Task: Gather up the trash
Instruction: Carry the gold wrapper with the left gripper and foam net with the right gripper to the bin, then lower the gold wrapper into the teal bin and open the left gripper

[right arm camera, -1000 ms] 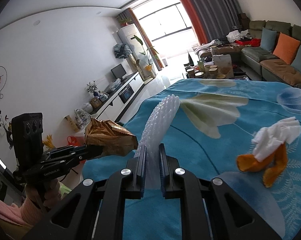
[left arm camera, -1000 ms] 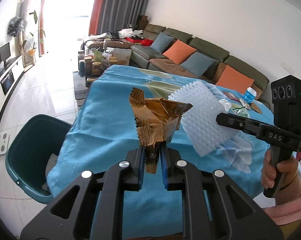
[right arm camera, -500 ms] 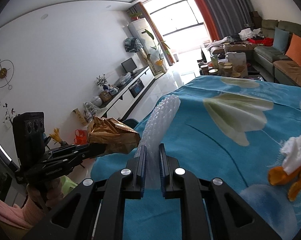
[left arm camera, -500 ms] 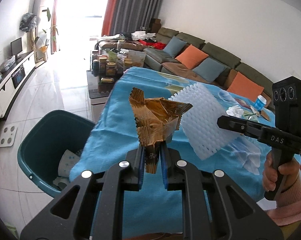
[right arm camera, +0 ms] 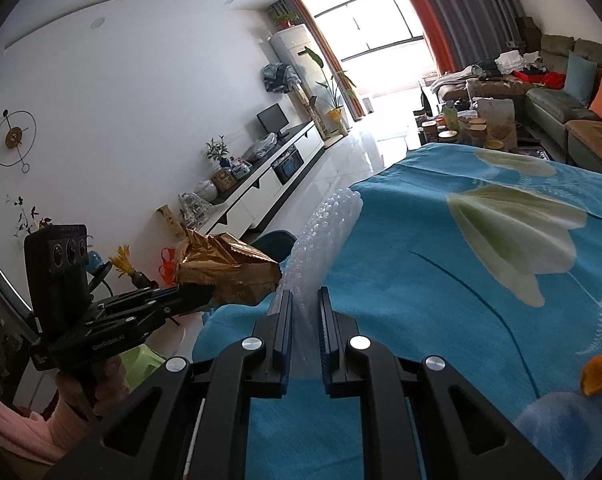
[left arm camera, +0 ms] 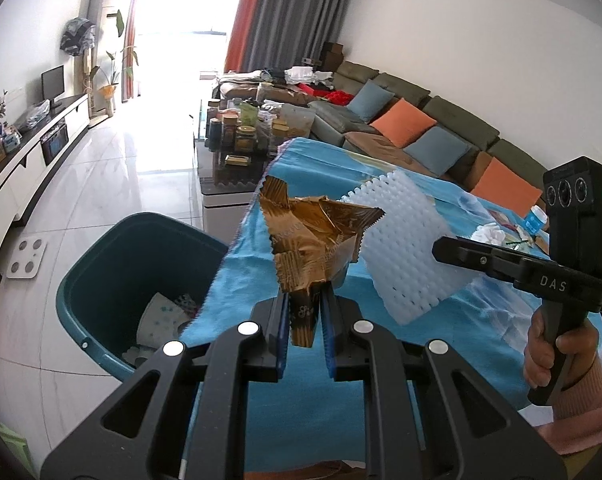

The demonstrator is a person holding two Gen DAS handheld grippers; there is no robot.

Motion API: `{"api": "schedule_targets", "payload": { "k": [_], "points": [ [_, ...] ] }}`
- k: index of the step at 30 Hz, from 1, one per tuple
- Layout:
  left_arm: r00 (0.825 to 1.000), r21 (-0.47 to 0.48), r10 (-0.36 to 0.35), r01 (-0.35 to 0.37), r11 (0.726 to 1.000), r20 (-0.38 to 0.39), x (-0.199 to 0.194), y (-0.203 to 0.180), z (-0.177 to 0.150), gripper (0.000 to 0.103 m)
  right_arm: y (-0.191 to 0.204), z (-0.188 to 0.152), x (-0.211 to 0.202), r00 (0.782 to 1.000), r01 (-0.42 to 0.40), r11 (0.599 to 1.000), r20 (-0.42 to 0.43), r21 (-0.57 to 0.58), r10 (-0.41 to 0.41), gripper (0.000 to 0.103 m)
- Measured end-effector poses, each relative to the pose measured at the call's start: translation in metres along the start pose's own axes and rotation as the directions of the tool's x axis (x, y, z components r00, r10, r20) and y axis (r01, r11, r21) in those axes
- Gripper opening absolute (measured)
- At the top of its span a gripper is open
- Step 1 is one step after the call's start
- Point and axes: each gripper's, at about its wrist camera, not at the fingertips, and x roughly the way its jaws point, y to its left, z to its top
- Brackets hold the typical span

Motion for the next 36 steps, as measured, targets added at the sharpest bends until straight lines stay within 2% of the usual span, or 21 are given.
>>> {"api": "schedule_targets", "payload": {
  "k": [28, 36],
  "points": [
    [0.993, -0.078, 0.116, -0.114, 0.99, 0.023, -0.018, 0.042, -0.001, 0.014, 0.017, 0.023, 0.051, 0.994, -0.087, 0.996, -0.067, -0.036, 0.085, 0.011],
    [0.991, -0.088, 0.132, -0.13, 0.988, 0.017, -0.015, 0.046, -0.003, 0.008, 0.022, 0.026, 0.064, 0.991, -0.107, 0.994, -0.086, -0.037, 0.103, 0.011]
  ]
}}
